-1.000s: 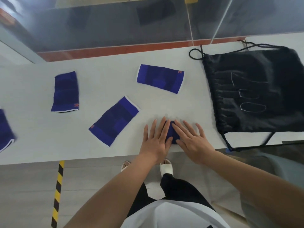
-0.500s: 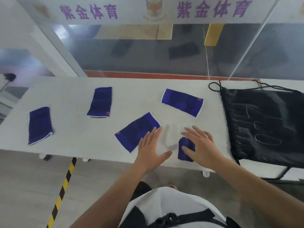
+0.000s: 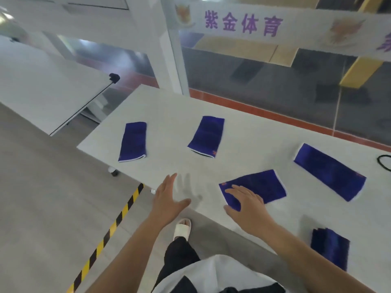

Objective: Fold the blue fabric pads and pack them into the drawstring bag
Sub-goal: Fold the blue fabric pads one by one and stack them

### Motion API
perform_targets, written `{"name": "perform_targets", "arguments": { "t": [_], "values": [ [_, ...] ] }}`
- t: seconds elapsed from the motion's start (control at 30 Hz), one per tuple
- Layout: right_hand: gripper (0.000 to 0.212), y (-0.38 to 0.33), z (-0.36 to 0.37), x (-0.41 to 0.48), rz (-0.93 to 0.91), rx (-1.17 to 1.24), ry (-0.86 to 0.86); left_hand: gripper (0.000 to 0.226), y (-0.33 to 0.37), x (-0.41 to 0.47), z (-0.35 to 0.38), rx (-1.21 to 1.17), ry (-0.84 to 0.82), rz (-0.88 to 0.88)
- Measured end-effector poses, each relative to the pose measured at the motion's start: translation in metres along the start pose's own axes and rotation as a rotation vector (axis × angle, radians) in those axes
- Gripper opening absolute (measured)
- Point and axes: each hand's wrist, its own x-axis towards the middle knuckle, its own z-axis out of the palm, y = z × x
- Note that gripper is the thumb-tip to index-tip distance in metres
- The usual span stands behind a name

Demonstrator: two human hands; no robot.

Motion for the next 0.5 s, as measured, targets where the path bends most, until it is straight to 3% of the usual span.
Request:
{"name": "perform_targets", "arguments": {
  "t": [0.33,0.5],
  "values": [
    [0.046,-0.106,0.038,0.099,0.110,0.017,0.003,0.083,-0.070,0.120,-0.099,0.058,0.004,-0.052],
    [0.045,-0.151,0.057,0.127,0.162,0.036,0.034,0.075,-0.101,0.189,-0.152,0.230,-0.032,-0.040]
  ]
}}
